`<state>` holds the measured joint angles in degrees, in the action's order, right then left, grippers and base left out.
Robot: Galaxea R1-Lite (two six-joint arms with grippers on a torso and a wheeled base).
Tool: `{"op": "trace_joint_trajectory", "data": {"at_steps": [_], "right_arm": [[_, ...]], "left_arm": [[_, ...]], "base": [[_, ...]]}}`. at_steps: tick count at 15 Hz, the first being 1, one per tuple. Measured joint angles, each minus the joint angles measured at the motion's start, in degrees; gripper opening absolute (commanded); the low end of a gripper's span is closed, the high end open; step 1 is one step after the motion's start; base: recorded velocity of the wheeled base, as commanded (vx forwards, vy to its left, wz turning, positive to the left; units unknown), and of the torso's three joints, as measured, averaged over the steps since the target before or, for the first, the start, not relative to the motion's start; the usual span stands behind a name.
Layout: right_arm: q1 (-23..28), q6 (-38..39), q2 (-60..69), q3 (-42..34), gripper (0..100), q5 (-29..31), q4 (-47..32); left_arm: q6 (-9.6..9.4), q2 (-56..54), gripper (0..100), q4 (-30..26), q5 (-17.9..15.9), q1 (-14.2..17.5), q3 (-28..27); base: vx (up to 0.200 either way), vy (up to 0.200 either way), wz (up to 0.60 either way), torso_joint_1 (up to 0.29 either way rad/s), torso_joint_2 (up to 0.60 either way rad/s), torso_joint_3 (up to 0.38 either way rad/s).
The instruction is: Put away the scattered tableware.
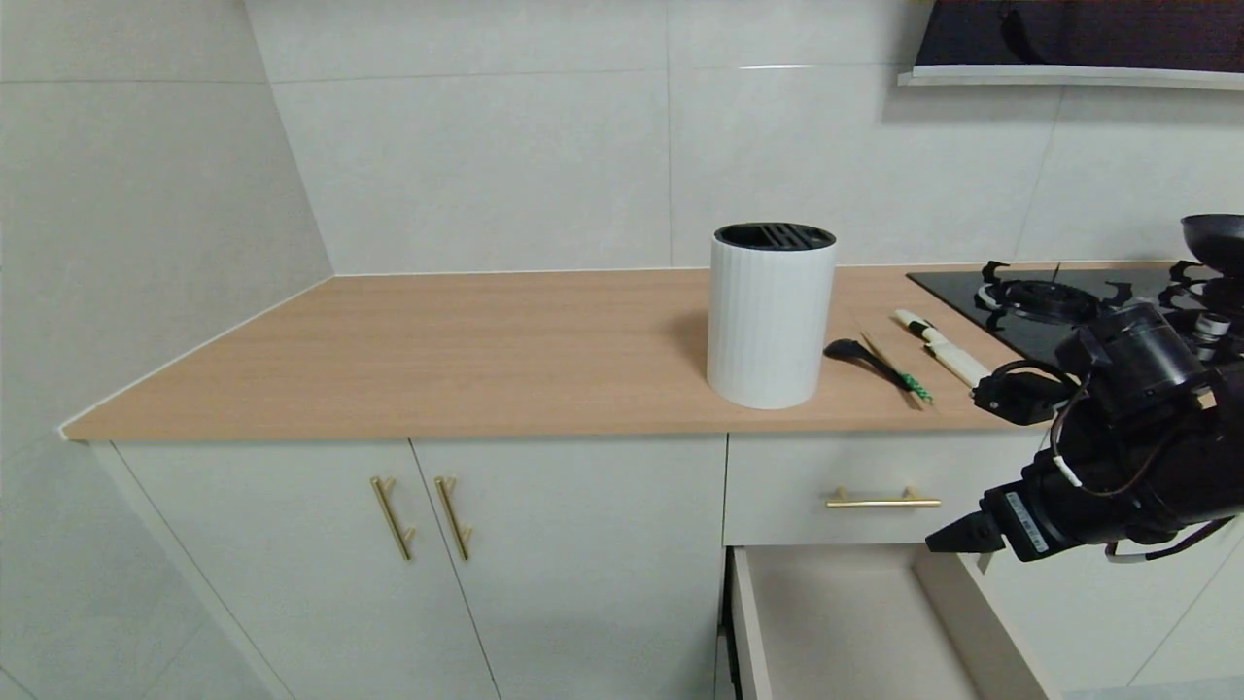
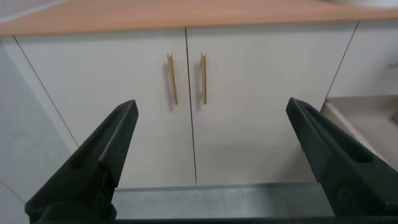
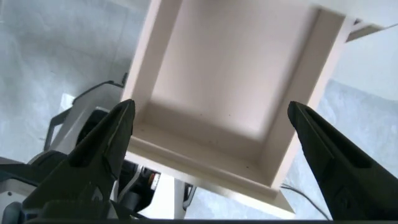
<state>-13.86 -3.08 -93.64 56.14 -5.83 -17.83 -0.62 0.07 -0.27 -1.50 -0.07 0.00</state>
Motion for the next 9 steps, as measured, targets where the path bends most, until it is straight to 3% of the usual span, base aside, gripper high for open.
{"op": "trace_joint_trajectory", "data": {"at_steps": [3,5,9], "right_arm": [[0.52,-0.02,0.39,0.04,100,0.30,1.63],[1.05,-0.06,-0.13,1.39,100,1.10,7.06],[3.34,-0.20,-6.39,12.25,100,4.17,11.82]], "left_arm": [[0.00,0.00,100,0.00,0.00,-0.04,0.00],[0.00,0.00,100,0.00,0.00,-0.02,0.00],[0.00,0.00,100,0.02,0.02,0.00,0.00]], "base": [[0.000,0.000,0.00,0.051,-0.11,-0.064],[0.000,0.000,0.00,0.000,0.00,0.000],[0.000,0.000,0.00,0.000,0.00,0.000]]}}
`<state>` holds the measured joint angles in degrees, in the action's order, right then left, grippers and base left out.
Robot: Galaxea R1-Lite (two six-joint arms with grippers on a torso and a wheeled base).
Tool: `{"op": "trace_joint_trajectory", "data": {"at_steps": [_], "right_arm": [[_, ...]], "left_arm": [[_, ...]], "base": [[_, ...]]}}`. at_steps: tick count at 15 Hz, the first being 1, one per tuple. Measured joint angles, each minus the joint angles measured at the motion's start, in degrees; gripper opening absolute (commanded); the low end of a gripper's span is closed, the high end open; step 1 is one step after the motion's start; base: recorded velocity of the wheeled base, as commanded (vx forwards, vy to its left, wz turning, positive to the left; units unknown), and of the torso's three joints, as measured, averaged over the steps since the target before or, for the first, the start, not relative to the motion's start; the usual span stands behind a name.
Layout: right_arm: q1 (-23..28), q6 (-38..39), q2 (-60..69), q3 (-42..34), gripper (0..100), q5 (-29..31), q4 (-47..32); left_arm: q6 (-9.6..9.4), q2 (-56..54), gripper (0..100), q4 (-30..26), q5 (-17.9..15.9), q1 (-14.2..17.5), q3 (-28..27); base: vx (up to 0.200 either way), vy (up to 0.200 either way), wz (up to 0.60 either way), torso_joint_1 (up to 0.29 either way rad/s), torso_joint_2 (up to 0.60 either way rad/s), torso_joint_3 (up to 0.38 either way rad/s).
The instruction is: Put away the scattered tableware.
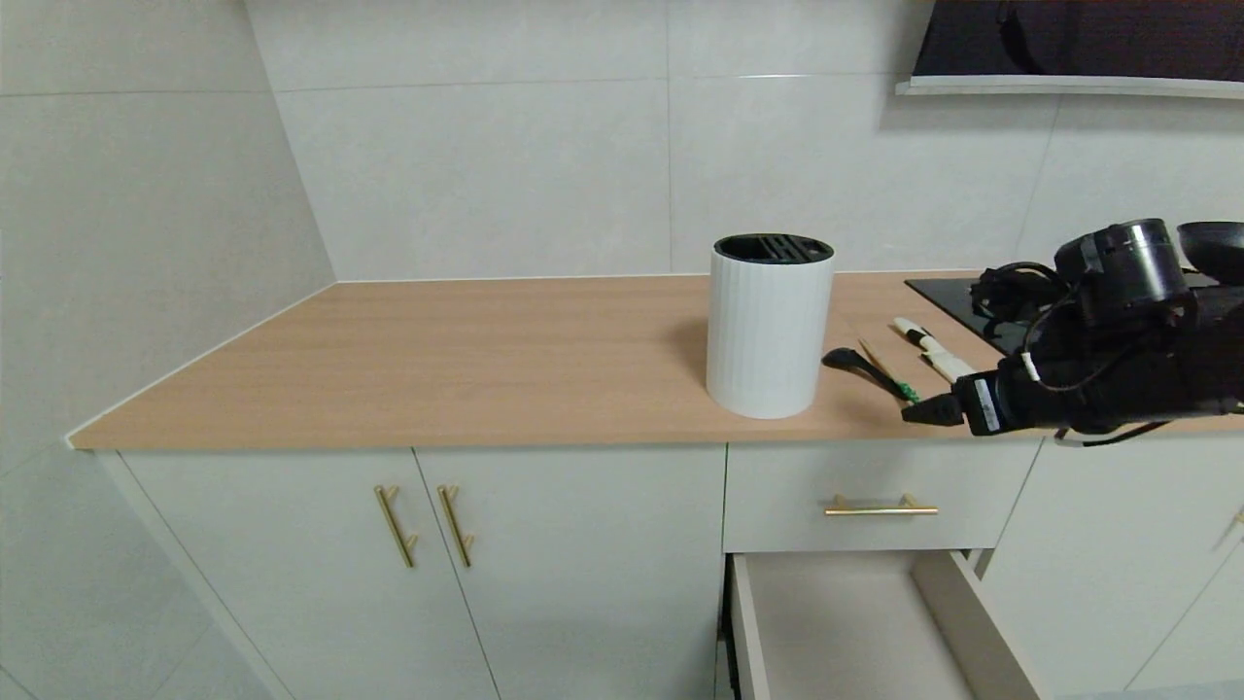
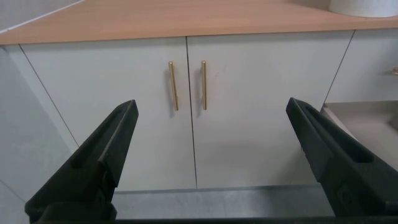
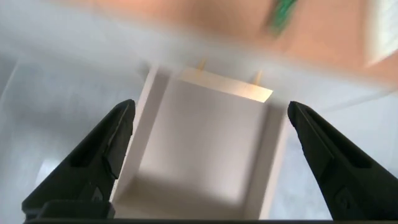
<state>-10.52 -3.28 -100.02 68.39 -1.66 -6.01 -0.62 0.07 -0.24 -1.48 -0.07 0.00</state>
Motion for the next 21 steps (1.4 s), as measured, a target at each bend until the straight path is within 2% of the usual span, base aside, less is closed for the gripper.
{"op": "trace_joint_trajectory", "data": {"at_steps": [3,6,19,20,21], "right_arm": [[0.72,1.28,-6.42,9.97,100,4.45,-2.58],[0.66,3.66,-11.86,14.91,100,6.74,-2.94],[2.72,5.33,-22.60,21.11,100,9.18,-2.69],[2.76,5.33,-22.86,21.22,0,9.23,-2.77],[2.78,5.30,-23.10,21.30,0,9.23,-2.77]], "left_arm": [[0.00,0.00,100,-0.02,-0.02,-0.02,0.00],[0.02,0.00,100,-0.02,0.00,-0.02,0.00],[0.00,0.00,100,0.00,-0.02,0.00,0.00],[0.00,0.00,100,-0.02,-0.02,-0.02,0.00],[0.00,0.00,100,0.00,-0.02,-0.02,0.00]], "base": [[0.000,0.000,0.00,0.000,0.00,0.000],[0.000,0.000,0.00,0.000,0.00,0.000],[0.000,0.000,0.00,0.000,0.00,0.000],[0.000,0.000,0.00,0.000,0.00,0.000],[0.000,0.000,0.00,0.000,0.00,0.000]]}}
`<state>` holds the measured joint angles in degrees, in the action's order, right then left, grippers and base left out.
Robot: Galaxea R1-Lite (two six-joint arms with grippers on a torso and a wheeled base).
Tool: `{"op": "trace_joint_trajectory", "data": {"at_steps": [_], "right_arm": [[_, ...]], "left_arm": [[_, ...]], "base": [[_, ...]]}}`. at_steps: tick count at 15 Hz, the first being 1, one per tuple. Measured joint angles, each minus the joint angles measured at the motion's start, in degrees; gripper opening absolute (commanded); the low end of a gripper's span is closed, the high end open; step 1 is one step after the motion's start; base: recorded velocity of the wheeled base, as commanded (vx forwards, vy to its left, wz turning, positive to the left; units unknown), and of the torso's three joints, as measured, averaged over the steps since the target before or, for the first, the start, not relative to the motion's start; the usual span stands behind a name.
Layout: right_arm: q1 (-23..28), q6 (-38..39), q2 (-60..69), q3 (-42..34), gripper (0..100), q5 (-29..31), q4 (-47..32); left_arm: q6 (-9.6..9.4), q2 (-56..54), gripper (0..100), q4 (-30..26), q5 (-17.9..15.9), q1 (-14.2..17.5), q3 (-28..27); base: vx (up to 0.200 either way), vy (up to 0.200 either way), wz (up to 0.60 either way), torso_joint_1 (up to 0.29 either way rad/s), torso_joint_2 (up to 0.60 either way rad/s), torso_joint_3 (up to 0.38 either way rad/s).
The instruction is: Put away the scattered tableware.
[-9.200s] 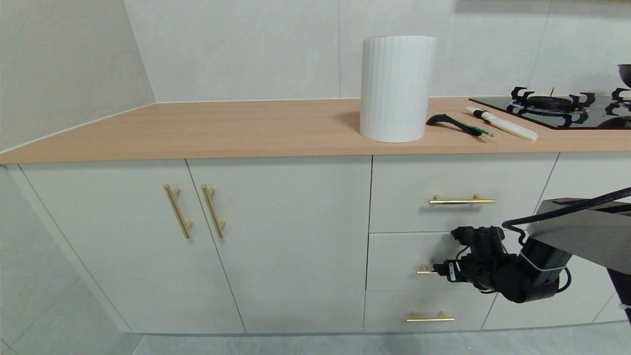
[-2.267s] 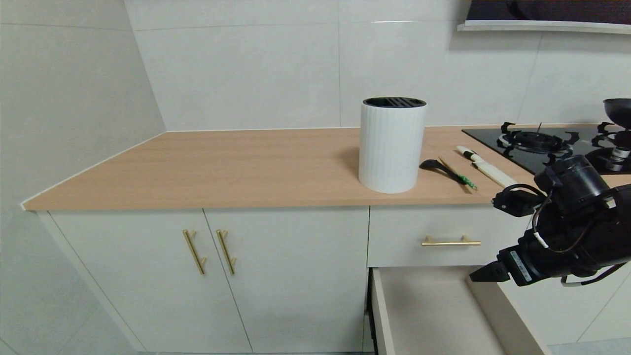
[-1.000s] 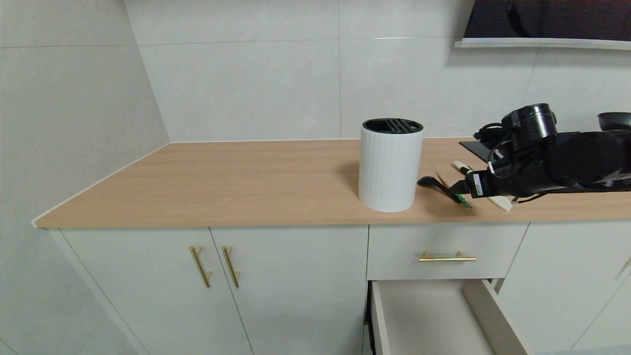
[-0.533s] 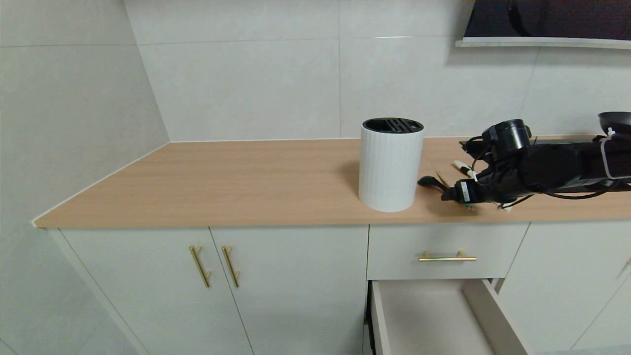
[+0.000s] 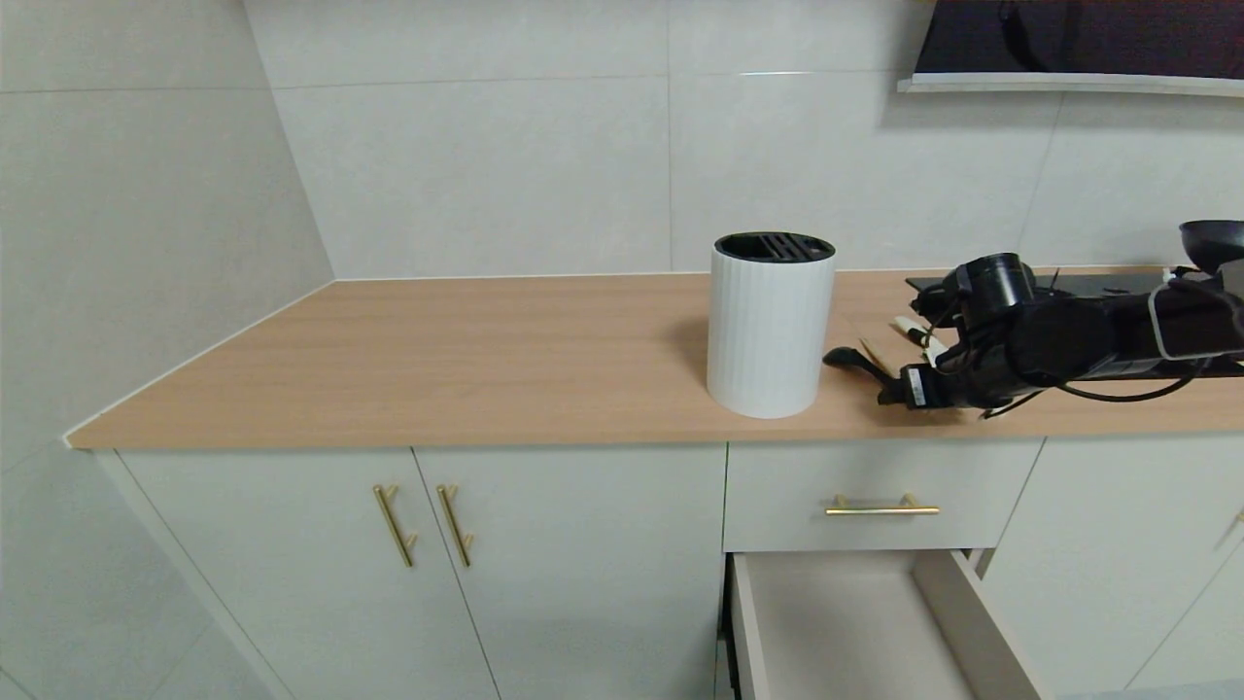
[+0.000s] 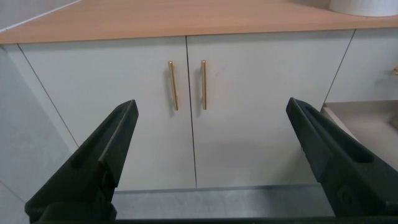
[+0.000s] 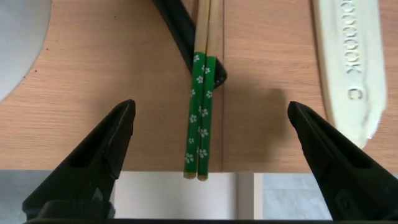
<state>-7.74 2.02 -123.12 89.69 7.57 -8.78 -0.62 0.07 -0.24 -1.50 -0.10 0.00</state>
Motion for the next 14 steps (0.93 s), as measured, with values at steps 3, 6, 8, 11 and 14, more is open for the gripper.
{"op": "trace_joint_trajectory", "data": {"at_steps": [3,6,8,11,14], "right_arm": [[0.04,0.00,-0.30,0.02,0,0.00,-0.09],[0.04,-0.02,-0.22,-0.16,0,0.00,-0.24],[0.04,0.00,0.05,-0.27,0,-0.02,-0.30],[0.02,0.27,1.55,-0.77,0,0.00,-0.44],[-0.49,0.60,7.72,-5.62,0,-0.16,-0.44]], "left_arm": [[0.00,0.00,100,-0.02,0.00,0.00,0.00],[0.00,0.00,100,-0.02,0.00,0.02,0.00],[0.00,0.00,100,-0.02,0.00,0.02,0.00],[0.00,0.00,100,-0.02,0.00,-0.01,0.00],[0.00,0.00,100,-0.02,0.00,0.00,0.00]], "base": [[0.000,0.000,0.00,0.000,0.00,0.000],[0.000,0.000,0.00,0.000,0.00,0.000],[0.000,0.000,0.00,0.000,0.00,0.000],[0.000,0.000,0.00,0.000,0.00,0.000],[0.000,0.000,0.00,0.000,0.00,0.000]]}}
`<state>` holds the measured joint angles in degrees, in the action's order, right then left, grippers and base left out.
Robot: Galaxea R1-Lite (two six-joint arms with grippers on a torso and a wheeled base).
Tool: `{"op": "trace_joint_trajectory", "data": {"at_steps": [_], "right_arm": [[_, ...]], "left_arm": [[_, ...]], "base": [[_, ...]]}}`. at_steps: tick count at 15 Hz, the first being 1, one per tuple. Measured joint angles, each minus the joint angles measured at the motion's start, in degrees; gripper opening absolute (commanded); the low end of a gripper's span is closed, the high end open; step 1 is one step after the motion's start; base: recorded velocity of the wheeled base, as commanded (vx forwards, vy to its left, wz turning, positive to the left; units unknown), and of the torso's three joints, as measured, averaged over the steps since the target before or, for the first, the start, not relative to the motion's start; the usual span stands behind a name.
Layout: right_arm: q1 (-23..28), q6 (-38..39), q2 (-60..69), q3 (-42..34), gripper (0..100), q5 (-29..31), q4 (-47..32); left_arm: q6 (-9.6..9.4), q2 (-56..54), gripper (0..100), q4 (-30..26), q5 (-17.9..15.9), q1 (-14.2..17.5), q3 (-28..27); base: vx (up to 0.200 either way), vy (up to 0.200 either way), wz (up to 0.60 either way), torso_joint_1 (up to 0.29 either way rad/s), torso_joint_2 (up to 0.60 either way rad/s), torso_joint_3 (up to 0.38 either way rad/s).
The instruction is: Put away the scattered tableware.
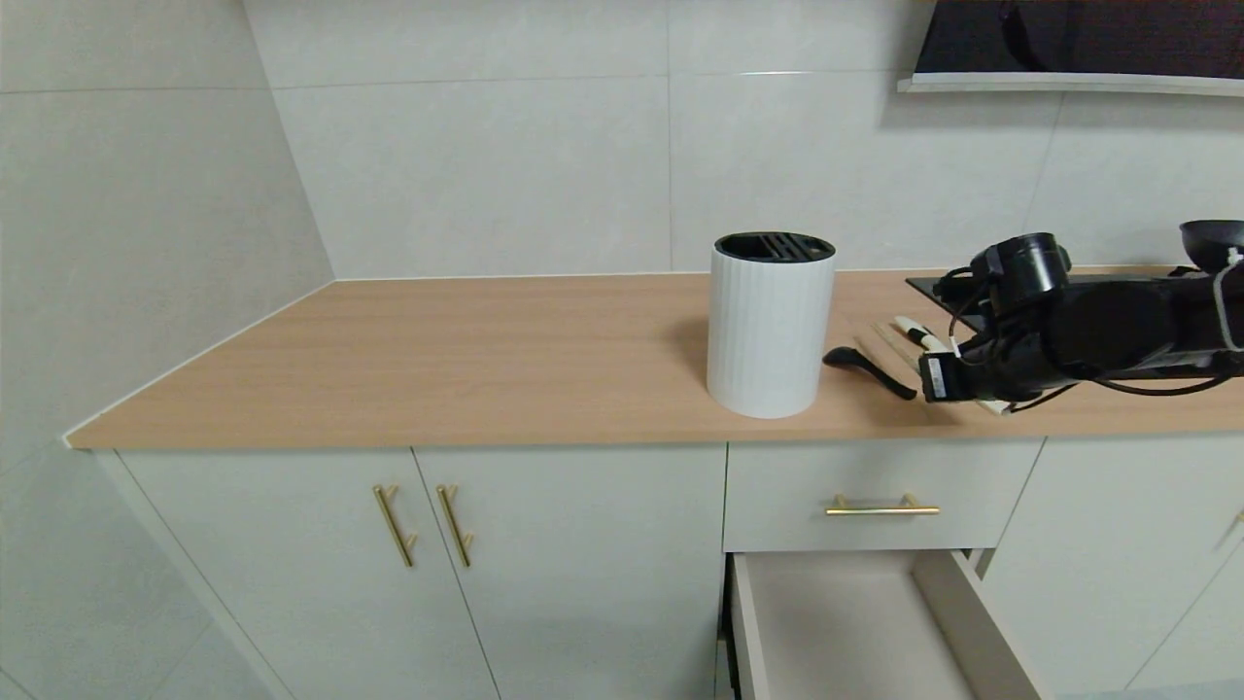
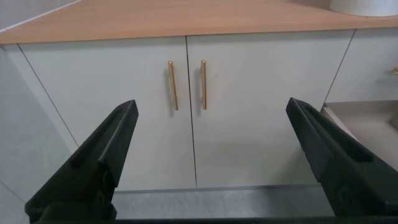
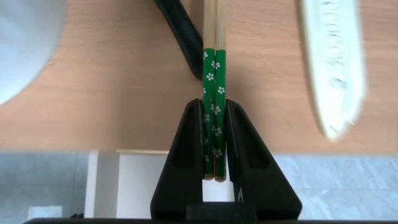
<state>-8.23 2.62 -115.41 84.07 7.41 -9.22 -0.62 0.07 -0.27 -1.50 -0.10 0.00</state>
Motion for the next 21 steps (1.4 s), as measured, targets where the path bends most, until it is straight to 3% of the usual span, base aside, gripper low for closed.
{"op": "trace_joint_trajectory", "data": {"at_steps": [5,8,10,11,15,21], "right_arm": [[-1.83,0.20,17.37,-16.02,0,-0.77,-1.18],[-2.13,0.09,26.69,-23.02,0,-5.94,-6.99],[-2.18,-0.13,31.67,-25.83,0,-14.63,-11.96],[-2.22,-0.84,33.16,-27.04,0,-16.01,-12.79],[-2.24,-7.62,34.49,-31.89,0,-17.01,-12.57],[-4.78,-7.95,32.63,-34.12,0,-17.01,-12.40]], "left_arm": [[0.00,0.00,100,0.00,0.00,0.02,0.00],[0.00,0.00,100,0.00,0.02,0.00,0.00],[0.00,0.00,100,0.00,0.02,0.02,0.00],[0.00,0.00,100,0.00,0.00,0.02,0.00],[0.00,0.00,100,0.00,0.00,-0.01,0.00],[0.00,0.00,100,0.00,0.00,0.00,0.00]], "base": [[0.000,0.000,0.00,0.000,0.00,0.000],[0.000,0.000,0.00,0.000,0.00,0.000],[0.000,0.000,0.00,0.000,0.00,0.000],[0.000,0.000,0.00,0.000,0.00,0.000],[0.000,0.000,0.00,0.000,0.00,0.000],[0.000,0.000,0.00,0.000,0.00,0.000]]}}
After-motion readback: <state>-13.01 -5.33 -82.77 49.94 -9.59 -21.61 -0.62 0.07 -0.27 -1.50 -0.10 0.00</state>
